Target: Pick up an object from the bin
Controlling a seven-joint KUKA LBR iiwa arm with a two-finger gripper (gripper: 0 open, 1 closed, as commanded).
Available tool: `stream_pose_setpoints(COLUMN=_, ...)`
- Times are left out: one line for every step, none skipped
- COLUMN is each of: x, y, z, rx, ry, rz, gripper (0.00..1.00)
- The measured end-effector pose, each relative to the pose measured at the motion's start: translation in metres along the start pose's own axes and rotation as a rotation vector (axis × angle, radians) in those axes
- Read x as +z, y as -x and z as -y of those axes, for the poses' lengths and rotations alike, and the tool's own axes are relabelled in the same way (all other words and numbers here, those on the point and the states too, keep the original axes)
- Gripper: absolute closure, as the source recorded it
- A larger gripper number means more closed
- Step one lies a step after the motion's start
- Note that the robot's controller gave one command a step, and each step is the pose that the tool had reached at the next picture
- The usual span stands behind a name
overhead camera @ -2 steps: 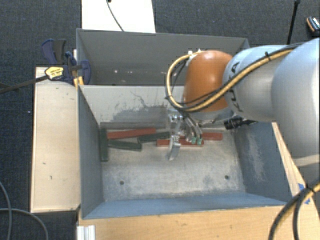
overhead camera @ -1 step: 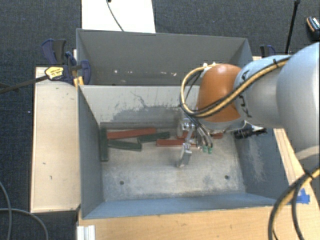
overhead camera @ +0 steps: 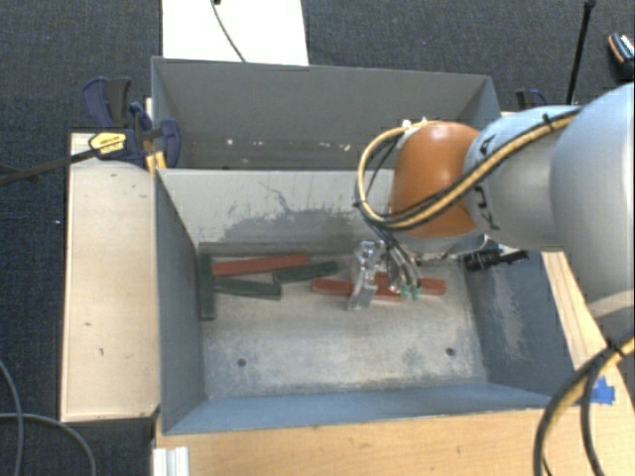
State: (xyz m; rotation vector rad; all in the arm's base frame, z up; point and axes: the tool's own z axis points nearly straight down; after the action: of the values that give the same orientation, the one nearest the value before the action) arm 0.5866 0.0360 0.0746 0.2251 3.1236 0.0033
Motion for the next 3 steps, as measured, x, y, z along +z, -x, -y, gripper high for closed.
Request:
stream_pose_setpoints(x=-0.094, y=-0.012, z=0.029, rx=0.038, ry=-0.002, rz=-0.001, gripper=1.0)
stream_pose_setpoints(x=-0.15, y=-0.013, z=0.032, rx=0.029, ry=-0.001, rz=0.0, gripper=1.0)
stream_pose_setpoints(x=-0.146, y=-0.015, z=0.032, rx=0.03, ry=-0.002, rz=-0.007, gripper=0.0)
